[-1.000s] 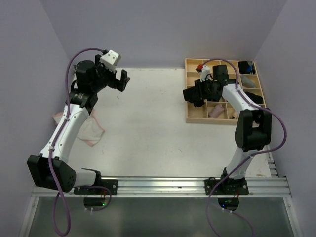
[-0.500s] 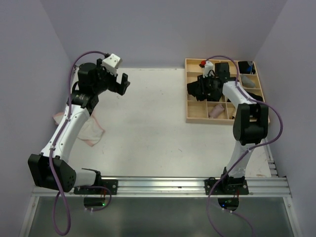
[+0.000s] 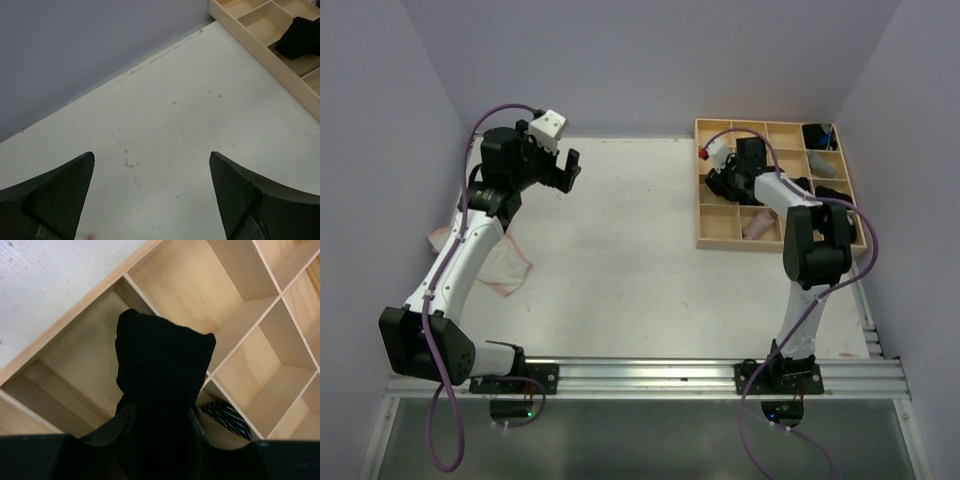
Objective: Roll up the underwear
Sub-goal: Place the rolled underwear into the container
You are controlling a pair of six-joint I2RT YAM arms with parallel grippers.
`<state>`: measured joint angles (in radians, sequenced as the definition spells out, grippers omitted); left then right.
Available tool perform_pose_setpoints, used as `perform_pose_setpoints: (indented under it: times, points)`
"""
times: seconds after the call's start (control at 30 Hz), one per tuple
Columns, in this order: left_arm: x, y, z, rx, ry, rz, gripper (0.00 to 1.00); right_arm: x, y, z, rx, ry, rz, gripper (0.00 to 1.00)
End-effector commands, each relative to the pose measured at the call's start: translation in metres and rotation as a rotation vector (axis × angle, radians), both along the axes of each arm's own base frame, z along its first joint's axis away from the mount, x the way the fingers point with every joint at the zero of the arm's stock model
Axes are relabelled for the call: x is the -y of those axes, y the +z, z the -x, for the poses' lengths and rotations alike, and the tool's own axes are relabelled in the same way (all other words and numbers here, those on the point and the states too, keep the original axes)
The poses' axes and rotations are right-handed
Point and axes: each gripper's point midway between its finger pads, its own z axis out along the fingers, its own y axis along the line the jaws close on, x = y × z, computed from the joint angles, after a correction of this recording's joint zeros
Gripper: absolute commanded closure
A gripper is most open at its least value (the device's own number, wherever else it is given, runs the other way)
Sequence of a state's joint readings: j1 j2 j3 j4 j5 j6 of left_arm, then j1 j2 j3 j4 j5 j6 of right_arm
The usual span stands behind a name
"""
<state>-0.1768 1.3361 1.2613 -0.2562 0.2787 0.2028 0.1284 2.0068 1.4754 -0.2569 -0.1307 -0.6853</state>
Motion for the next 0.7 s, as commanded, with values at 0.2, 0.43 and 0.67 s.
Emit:
perform_pose_setpoints:
  times: [0.2, 0.43, 0.67]
  points:
    - [-0.008, -0.007, -0.006, -0.005, 0.033, -0.041, 0.00, -0.049, -0.011, -0.001, 0.015, 0.124, 0.090, 1.00]
    - [-0.009, -0.013, -0.004, -0.023, 0.034, -0.051, 0.00, -0.058, -0.025, 0.013, -0.098, 0.143, 0.014, 1.00]
    - [-0.006, -0.015, -0.005, -0.031, 0.013, -0.046, 0.00, -0.033, -0.028, -0.002, -0.240, -0.020, -0.111, 1.00]
